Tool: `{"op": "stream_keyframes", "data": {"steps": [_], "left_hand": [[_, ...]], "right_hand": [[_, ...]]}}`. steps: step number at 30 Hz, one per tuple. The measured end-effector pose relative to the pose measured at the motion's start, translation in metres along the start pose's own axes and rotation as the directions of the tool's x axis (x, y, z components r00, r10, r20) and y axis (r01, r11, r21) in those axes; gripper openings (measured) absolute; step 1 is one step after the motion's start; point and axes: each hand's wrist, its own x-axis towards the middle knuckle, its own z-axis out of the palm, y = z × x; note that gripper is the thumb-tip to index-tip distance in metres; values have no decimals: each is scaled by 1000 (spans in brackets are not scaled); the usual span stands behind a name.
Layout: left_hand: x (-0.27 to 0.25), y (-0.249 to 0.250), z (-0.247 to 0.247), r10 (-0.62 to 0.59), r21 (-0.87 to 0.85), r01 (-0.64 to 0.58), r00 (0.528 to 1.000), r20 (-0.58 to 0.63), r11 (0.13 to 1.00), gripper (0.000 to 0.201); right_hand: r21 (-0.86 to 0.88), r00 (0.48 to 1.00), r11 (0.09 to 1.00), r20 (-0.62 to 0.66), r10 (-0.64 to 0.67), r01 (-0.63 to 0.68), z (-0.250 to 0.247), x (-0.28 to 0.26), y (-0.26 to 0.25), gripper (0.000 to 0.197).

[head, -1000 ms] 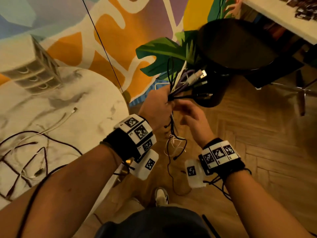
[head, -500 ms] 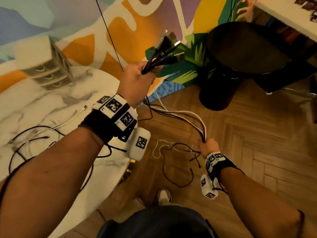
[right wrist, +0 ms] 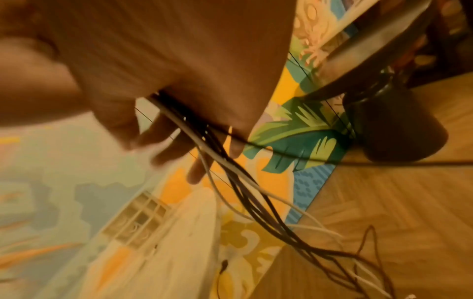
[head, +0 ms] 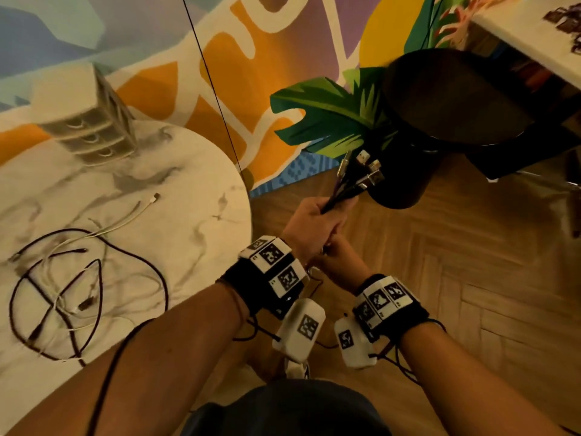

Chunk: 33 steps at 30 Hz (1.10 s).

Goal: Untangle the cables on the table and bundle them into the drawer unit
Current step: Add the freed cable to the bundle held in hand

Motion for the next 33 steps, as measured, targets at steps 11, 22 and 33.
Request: {"op": "stream_keyframes", "data": {"steps": [11, 22, 33], "left_hand": [[-12, -6, -38, -143, -100, 131, 982, -122, 986, 52], [-36, -21, -59, -284, 88, 288, 957, -58, 953, 35], [-58, -22, -70, -36, 688, -46, 994, 105, 724, 28]], "right_hand": [[164, 974, 981, 217, 63, -100, 24, -4, -7, 28], [478, 972, 874, 233, -31, -86, 26, 12, -63, 47], [390, 999, 921, -35, 30, -14, 58, 12, -60, 43]]}}
